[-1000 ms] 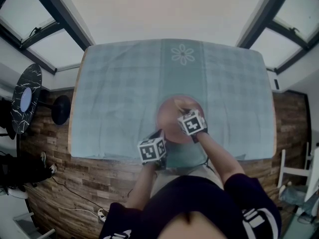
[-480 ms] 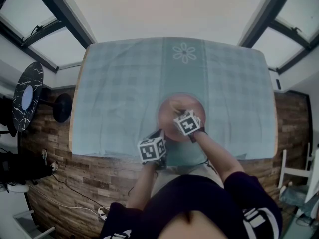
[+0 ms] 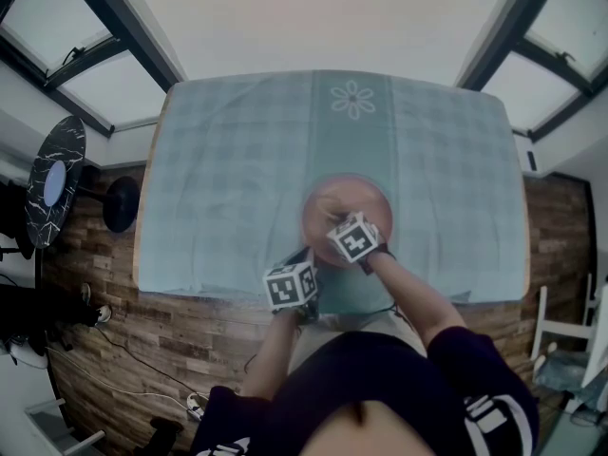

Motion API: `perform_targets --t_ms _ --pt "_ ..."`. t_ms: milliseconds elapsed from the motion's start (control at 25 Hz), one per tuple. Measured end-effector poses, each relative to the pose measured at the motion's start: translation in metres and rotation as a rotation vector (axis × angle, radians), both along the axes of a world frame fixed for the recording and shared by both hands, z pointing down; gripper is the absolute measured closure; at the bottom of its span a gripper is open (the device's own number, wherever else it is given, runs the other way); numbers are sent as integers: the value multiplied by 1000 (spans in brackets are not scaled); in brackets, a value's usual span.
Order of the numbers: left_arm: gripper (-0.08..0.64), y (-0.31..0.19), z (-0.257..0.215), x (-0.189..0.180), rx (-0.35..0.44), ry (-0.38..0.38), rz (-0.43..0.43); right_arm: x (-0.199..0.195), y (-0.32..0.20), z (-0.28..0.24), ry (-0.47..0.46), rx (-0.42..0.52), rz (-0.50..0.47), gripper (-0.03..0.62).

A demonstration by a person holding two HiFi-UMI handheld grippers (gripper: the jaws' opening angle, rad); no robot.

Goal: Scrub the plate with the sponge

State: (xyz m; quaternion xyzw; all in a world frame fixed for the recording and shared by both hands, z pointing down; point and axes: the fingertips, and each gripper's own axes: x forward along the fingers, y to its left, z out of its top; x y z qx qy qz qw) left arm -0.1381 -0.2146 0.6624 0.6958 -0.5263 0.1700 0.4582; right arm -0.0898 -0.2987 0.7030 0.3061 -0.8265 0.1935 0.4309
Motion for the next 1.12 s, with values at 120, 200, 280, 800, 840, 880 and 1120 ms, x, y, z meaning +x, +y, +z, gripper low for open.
perform_targets --t_ms 120,200,280,800,840,880,1120 --pt "548 2 -2 0 2 -1 -4 -2 7 -1 0 -5 -20 555" --pt "548 4 -2 0 1 -1 -7 -4 12 -1 -1 -9 -29 555" --pt "548 5 -2 -1 3 0 -8 -7 17 0 -3 -14 -41 555" --pt "548 18 -6 2 14 0 -8 -9 51 1 14 -68 -117 555" --pt "548 19 -7 2 15 -1 -8 -8 55 2 19 -75 -122 555" --pt "548 20 -7 3 17 -1 -7 -7 58 3 25 -83 -127 555" --pt "548 22 -11 7 23 -4 3 0 69 3 49 -105 -151 555"
